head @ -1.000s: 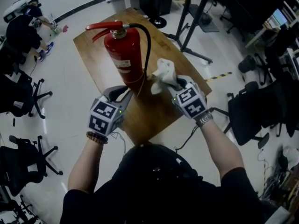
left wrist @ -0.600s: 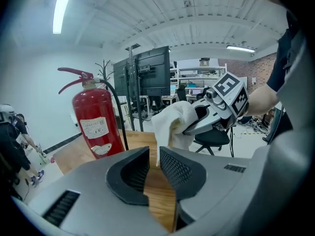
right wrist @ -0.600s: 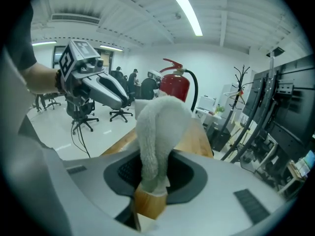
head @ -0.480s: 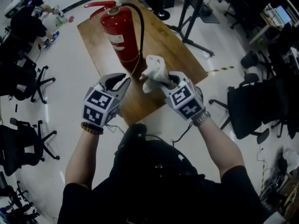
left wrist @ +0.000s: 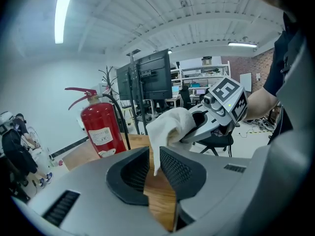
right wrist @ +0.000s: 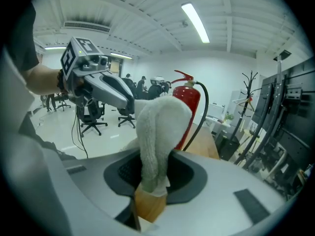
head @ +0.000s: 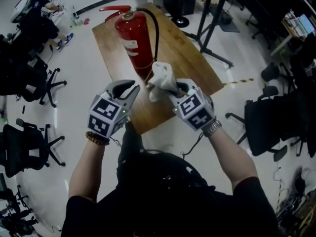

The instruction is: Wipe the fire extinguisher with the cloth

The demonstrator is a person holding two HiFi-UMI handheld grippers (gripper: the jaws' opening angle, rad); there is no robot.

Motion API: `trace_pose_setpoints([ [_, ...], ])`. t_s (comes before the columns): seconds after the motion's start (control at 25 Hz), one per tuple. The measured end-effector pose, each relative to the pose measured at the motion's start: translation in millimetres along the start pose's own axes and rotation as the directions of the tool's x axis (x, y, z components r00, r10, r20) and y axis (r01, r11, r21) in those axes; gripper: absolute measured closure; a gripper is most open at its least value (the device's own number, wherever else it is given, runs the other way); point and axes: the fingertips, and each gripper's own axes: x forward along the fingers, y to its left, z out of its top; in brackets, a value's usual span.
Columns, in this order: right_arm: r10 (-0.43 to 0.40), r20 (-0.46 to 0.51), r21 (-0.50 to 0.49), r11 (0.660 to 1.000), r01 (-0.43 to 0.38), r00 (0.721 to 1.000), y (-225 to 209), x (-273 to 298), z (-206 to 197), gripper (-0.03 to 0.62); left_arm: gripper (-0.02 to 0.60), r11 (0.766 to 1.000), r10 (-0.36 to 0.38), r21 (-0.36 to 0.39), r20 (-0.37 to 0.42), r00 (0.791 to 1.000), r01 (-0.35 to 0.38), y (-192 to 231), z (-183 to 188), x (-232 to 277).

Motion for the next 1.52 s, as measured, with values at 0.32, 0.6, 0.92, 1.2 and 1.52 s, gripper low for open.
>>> trace_pose_setpoints([
  [0.32, -0.016, -0.002, -0.021, 1.000, 0.016, 1.000, -0.2, 9.0, 21.7, 0.479, 0.506, 0.992, -0.122, 0.041, 0.079, 0.989, 0.119, 1.6, 30.0, -3.1],
  [0.6, -0.050, -0.032, -0.059, 0.997, 0.048, 0.998, 27.0, 47.9, 57.2, 0.477, 0.405, 0.954, -0.288, 0.120, 0.133, 0.948, 0.273, 33.9, 31.3, -22.2],
  [0.92, -0.146, -0.082, -0.075, 0.987, 0.140, 0.986, 63.5, 98.0, 95.0, 0.477, 0.247, 0.834, -0.550, 0.131, 0.108, 0.828, 0.536, 79.4, -2.3, -27.9],
  [1.2, -0.214, -0.125, -0.127, 0.972, 0.198, 0.969, 107.1, 143.0, 127.8, 0.477, 0.247, 0.714, -0.697, 0.111, 0.026, 0.716, 0.691, 113.8, -43.7, -36.9],
  [1.52, -0.264, -0.138, -0.233, 0.946, 0.227, 0.955, 123.5, 153.3, 150.4, 0.477, 0.352, 0.615, -0.788, 0.068, 0.022, 0.615, 0.785, 118.8, -52.6, -48.3],
])
